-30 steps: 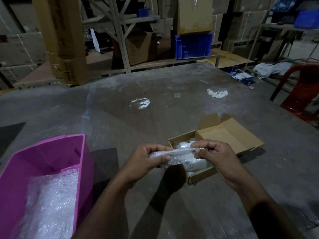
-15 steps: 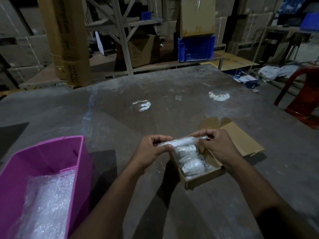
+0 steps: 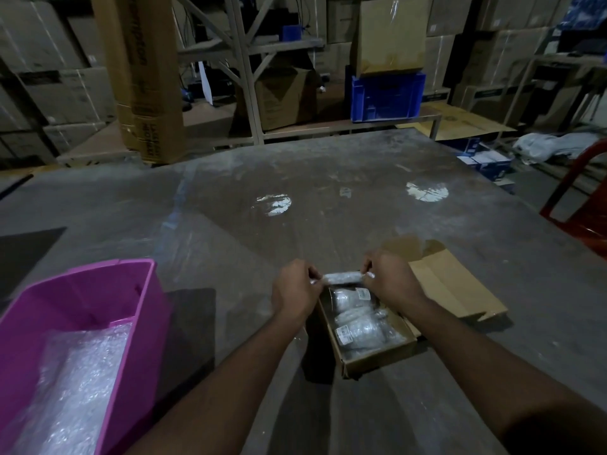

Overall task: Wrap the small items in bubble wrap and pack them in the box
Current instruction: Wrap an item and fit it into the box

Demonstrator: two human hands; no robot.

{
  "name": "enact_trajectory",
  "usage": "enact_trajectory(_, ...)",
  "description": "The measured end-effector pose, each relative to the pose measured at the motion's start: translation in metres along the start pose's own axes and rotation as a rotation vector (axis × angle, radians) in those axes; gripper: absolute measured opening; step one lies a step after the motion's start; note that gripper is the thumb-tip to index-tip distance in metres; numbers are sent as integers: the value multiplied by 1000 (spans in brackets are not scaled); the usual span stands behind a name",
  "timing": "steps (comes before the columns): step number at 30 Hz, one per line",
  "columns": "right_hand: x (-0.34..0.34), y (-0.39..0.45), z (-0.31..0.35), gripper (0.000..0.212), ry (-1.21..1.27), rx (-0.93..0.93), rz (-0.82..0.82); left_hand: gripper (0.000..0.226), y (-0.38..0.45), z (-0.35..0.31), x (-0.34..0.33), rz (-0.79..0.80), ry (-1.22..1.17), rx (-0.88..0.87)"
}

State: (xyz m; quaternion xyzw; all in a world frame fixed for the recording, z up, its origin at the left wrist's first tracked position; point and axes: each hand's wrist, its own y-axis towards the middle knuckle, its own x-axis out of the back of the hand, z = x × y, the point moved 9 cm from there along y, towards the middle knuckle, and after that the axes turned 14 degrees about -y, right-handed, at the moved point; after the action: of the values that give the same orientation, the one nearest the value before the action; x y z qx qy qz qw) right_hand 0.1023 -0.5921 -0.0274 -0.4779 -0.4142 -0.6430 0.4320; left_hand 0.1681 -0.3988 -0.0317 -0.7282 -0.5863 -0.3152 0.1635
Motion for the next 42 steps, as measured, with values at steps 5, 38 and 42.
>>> enact_trajectory(5, -7, 8, 9, 9, -233, 64, -27, 14, -4, -9, -6, 0, 129, -70)
enact_trajectory(38, -25, -8, 30, 23, -726, 315, 133, 27, -16, -30, -40, 191, 481, -226)
enact_trajectory(42, -24, -8, 31, 20, -709, 309, 134, 26, -14, -31, -43, 219, 480, -219)
